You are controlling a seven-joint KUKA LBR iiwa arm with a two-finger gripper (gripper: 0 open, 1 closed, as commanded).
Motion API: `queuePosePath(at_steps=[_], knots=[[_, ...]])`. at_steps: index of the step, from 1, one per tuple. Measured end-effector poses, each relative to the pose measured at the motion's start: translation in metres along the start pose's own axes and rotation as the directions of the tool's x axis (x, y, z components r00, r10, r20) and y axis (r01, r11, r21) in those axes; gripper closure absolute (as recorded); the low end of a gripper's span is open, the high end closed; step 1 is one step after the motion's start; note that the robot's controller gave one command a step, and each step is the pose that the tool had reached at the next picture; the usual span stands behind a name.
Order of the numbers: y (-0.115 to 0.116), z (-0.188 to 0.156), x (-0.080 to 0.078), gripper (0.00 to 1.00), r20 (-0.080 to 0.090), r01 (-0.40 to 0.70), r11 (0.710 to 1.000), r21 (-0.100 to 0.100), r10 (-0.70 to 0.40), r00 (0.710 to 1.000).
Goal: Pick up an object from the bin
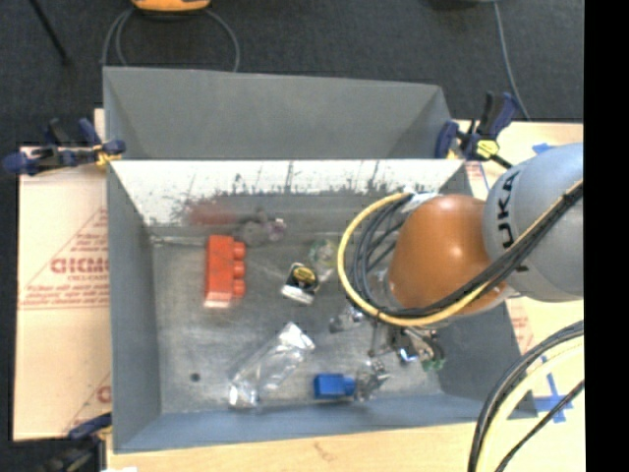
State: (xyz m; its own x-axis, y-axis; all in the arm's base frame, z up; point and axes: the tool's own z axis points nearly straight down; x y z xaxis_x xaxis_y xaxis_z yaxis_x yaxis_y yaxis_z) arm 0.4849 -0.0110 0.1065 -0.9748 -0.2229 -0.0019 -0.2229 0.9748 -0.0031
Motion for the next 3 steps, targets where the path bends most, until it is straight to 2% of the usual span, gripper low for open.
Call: queuePosePath(at_steps=[1, 2, 3], knots=[[0.061, 0.03, -0.011, 0.0, 0.029, 0.229, 0.973, 0.011, -0.23, 0.973], [0.064, 0.031, -0.007, 1.0, 0.014, 0.225, 0.974, 0.002, -0.225, 0.974], [0.085, 0.033, -0.029, 1.0, -0.01, 0.268, 0.963, 0.004, -0.268, 0.963]])
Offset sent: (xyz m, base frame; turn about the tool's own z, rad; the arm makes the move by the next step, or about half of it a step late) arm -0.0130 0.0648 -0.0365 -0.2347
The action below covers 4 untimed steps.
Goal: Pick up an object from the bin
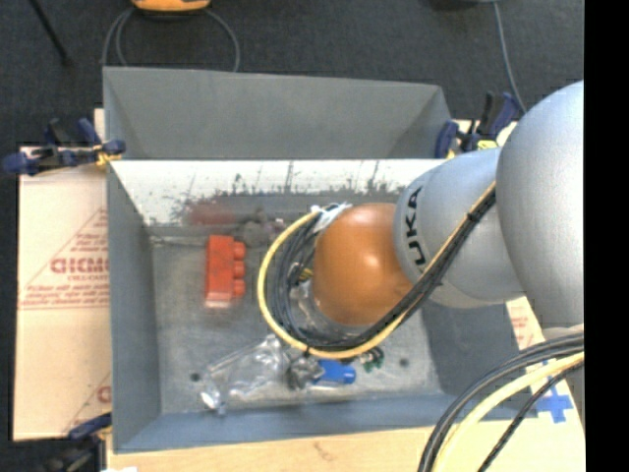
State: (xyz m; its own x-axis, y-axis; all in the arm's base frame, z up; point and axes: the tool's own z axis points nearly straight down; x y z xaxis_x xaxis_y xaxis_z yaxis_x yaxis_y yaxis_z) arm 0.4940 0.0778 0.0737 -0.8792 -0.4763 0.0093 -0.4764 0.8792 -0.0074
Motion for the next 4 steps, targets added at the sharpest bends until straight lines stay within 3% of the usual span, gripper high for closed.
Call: queuePosePath(at_steps=[1, 2, 3, 4], knots=[[0.009, -0.097, -0.022, 1.0, 0.018, 0.019, 1.0, -0.004, -0.019, 1.0], [-0.008, -0.153, -0.039, 1.0, 0.02, -0.036, 0.999, -0.004, 0.036, 0.999], [-0.046, -0.061, -0.04, 1.0, 0.005, -0.145, 0.989, -0.009, 0.145, 0.989], [-0.045, -0.065, -0.042, 0.0, 0.012, -0.144, 0.99, -0.009, 0.144, 0.99]])
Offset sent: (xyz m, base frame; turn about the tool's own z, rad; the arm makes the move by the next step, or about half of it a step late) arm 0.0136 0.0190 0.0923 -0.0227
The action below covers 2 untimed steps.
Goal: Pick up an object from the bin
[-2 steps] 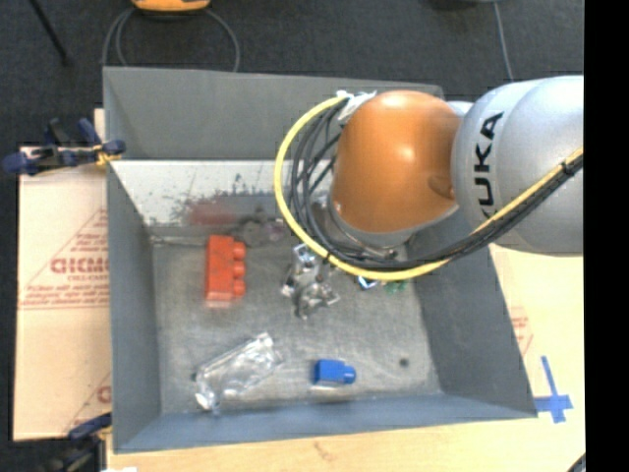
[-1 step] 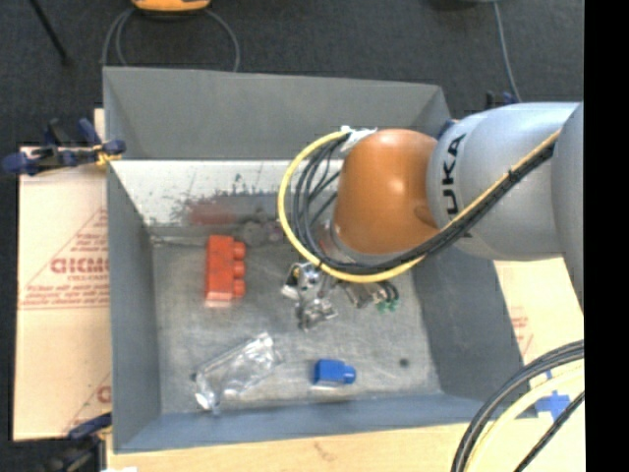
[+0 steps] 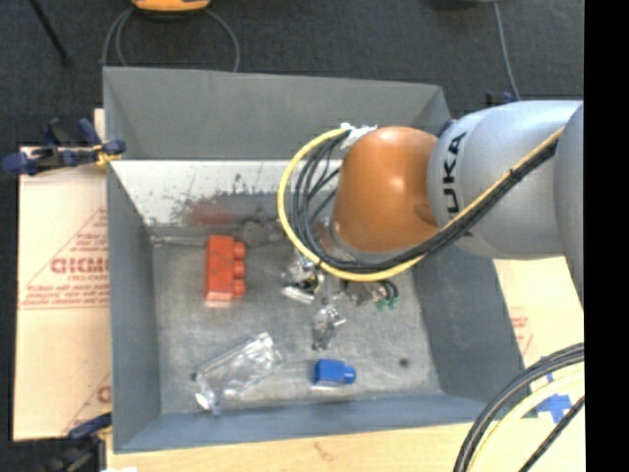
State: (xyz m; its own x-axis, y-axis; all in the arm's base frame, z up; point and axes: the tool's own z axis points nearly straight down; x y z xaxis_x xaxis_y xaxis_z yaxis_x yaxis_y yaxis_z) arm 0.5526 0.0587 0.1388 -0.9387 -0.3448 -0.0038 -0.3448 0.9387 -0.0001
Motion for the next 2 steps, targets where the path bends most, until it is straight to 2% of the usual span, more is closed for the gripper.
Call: queuePosePath(at_steps=[1, 2], knots=[[-0.056, 0.028, -0.061, 0.0, 0.003, 0.186, 0.983, 0.003, -0.186, 0.983], [-0.055, 0.065, -0.064, 0.0, 0.007, 0.207, 0.978, 0.002, -0.207, 0.978]])
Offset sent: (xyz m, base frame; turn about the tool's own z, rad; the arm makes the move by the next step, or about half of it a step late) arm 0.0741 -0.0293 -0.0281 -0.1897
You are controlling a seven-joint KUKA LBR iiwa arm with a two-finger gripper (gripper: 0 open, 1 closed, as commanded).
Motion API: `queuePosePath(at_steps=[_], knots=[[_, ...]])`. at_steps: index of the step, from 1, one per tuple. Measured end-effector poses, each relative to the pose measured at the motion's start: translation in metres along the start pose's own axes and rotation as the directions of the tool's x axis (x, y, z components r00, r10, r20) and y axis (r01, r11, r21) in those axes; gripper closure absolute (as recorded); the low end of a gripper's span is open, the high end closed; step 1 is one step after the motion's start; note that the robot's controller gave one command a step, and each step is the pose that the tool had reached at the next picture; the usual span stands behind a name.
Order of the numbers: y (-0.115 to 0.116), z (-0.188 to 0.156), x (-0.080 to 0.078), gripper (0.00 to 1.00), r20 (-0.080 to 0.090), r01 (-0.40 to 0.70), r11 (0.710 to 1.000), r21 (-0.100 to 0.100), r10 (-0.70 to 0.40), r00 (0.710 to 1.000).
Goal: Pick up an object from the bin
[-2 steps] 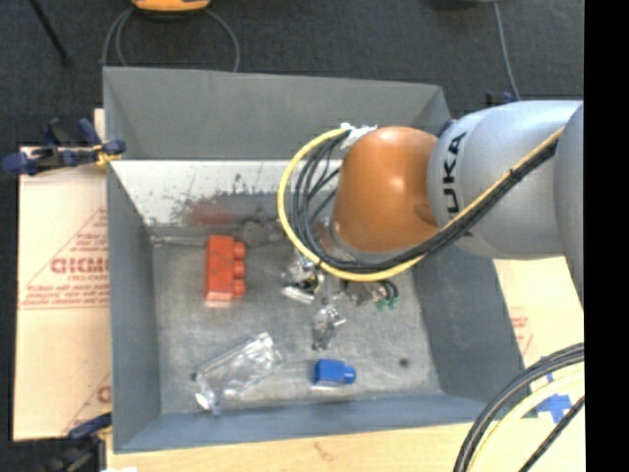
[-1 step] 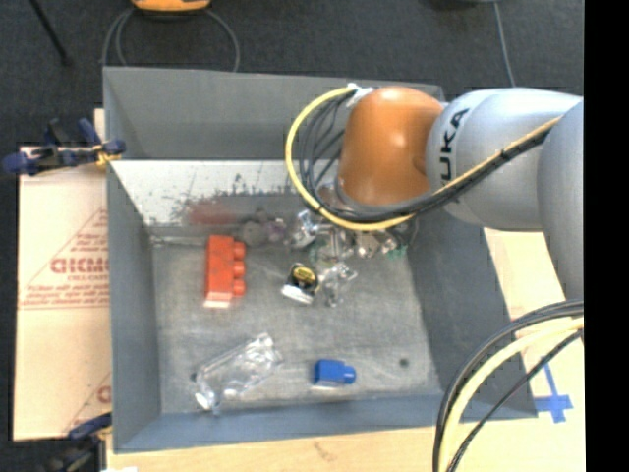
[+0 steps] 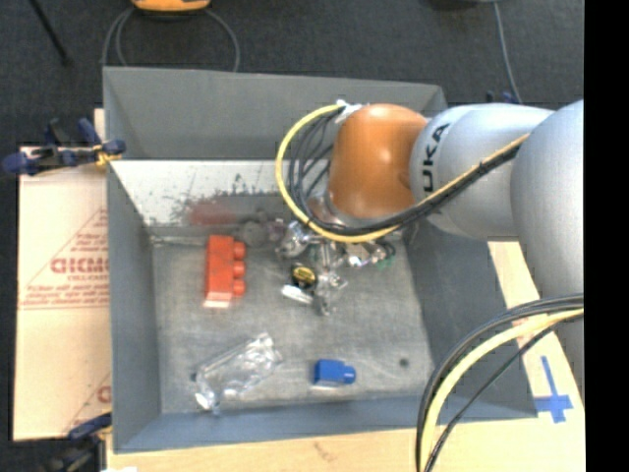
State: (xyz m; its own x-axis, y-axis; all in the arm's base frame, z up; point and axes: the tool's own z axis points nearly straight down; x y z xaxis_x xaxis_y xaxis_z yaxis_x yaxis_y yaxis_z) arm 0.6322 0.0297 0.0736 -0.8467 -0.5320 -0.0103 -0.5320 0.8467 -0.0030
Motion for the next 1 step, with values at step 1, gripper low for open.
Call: queuePosePath(at_steps=[1], knots=[[-0.0004, -0.0032, -0.0017, 1.0, 0.005, -0.003, 1.0, 0.002, 0.003, 1.0]])
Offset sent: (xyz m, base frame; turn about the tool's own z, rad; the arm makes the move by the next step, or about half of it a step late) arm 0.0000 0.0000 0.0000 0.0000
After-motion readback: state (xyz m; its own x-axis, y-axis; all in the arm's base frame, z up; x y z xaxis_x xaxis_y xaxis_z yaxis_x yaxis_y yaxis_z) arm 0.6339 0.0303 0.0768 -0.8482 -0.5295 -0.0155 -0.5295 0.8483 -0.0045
